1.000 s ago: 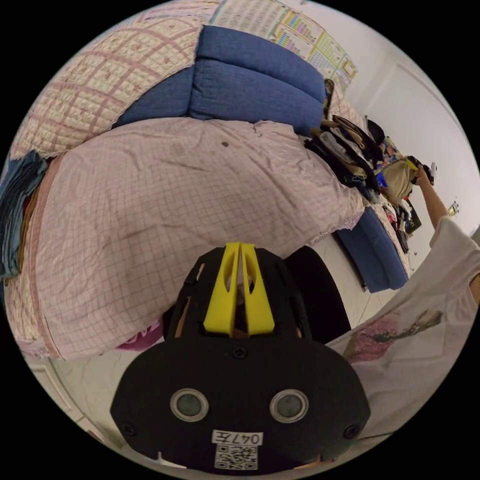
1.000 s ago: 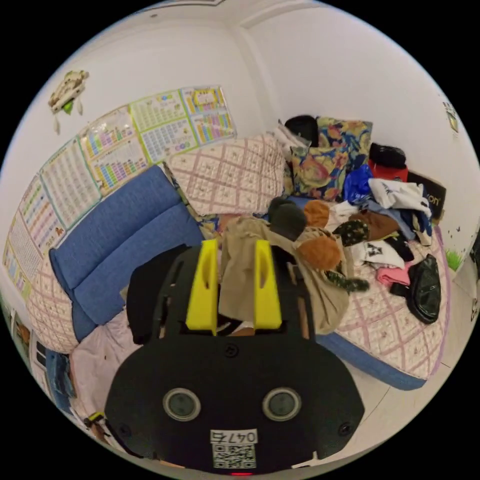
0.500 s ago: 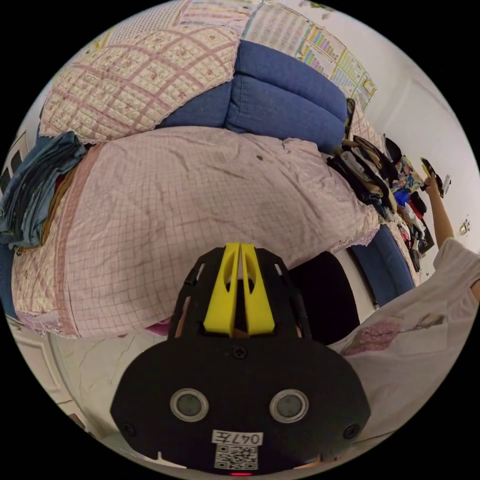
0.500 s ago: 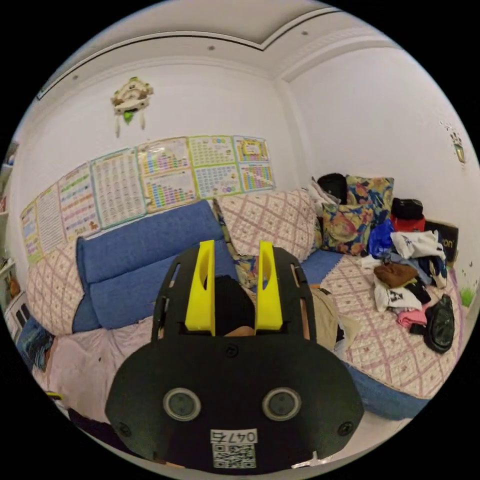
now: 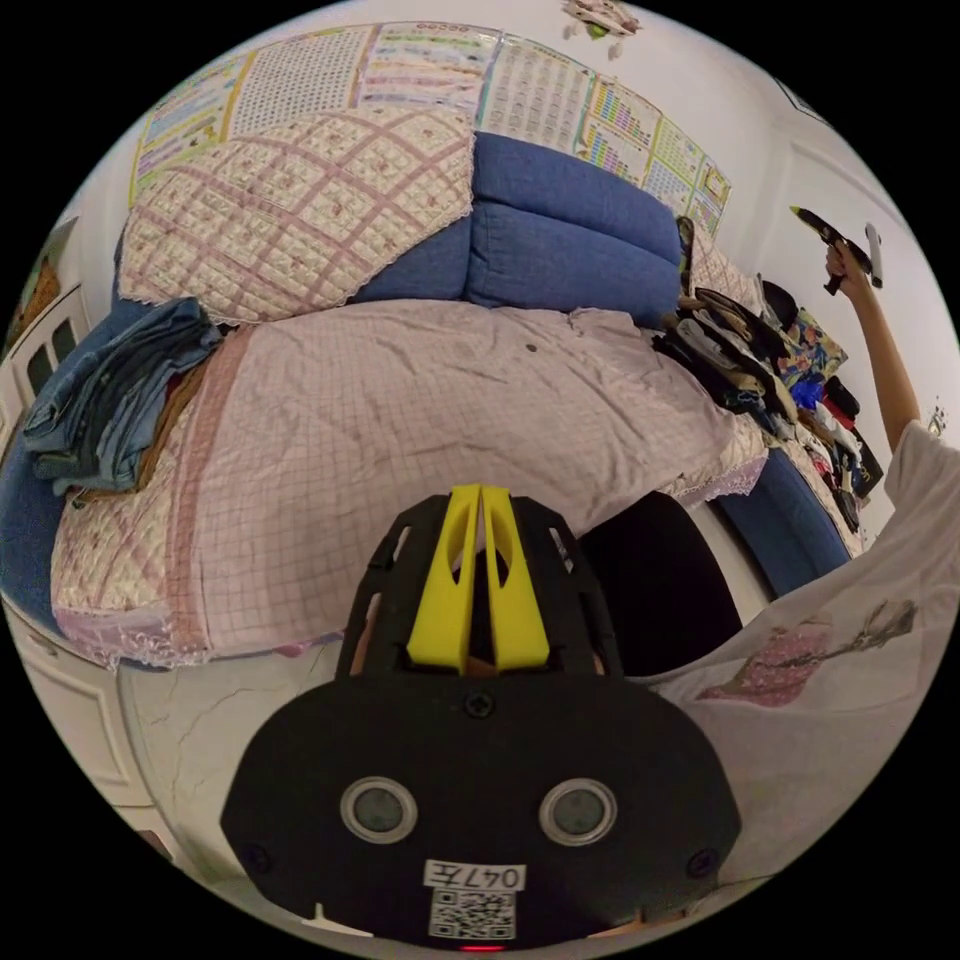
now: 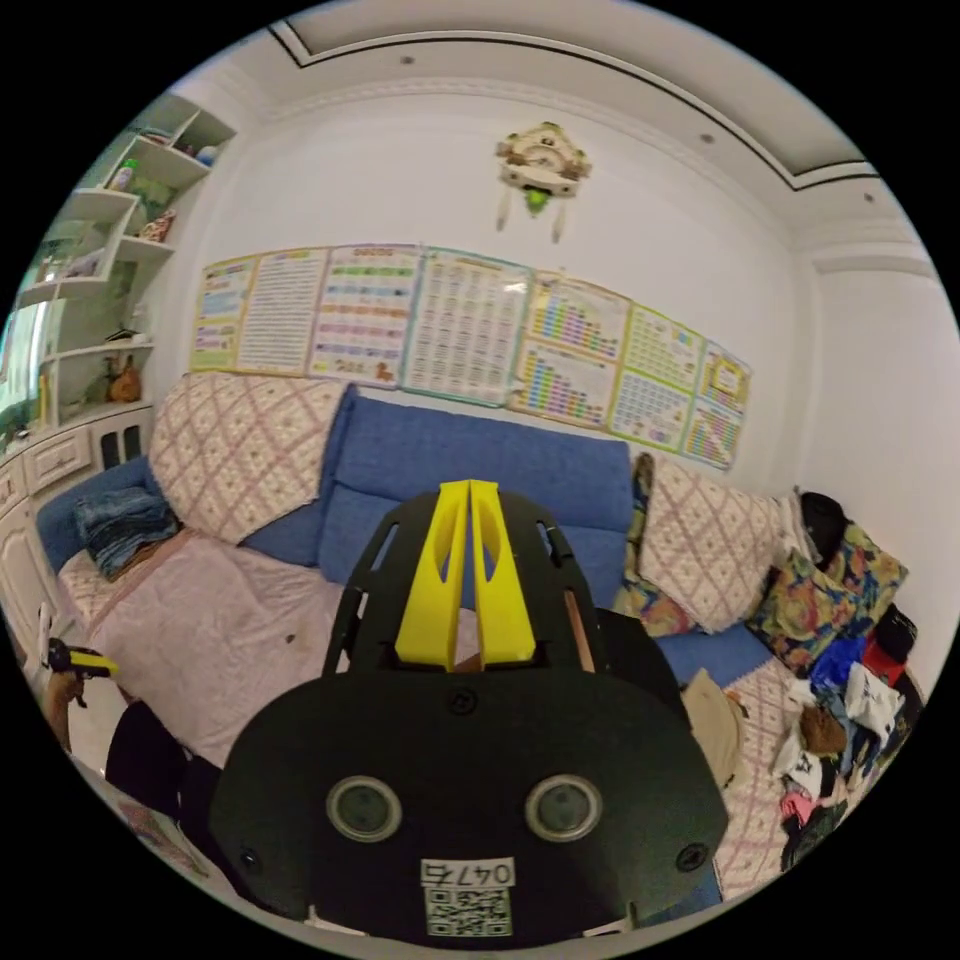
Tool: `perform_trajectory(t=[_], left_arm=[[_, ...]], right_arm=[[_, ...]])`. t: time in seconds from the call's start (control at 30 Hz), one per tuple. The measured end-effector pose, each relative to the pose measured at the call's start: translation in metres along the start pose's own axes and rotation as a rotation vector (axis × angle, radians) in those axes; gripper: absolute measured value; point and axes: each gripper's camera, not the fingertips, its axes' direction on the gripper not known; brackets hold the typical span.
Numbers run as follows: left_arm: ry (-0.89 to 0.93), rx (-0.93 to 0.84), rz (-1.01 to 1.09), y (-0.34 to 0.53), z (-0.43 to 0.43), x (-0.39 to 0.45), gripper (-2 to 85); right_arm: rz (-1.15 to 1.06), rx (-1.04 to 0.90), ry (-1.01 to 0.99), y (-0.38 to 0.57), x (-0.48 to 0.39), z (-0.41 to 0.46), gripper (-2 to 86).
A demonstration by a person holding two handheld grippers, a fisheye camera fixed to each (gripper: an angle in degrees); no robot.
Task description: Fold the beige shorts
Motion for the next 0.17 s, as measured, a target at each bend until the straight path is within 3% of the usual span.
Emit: perform_trajectory(t=[0.17], left_arm=[[-0.013,0.046,-0.108,0.001,-0.046,-0.013,-1.0]], right_arm=[[-0.149,-0.075,0.034,-0.038,-0.092,0.056,1.4]])
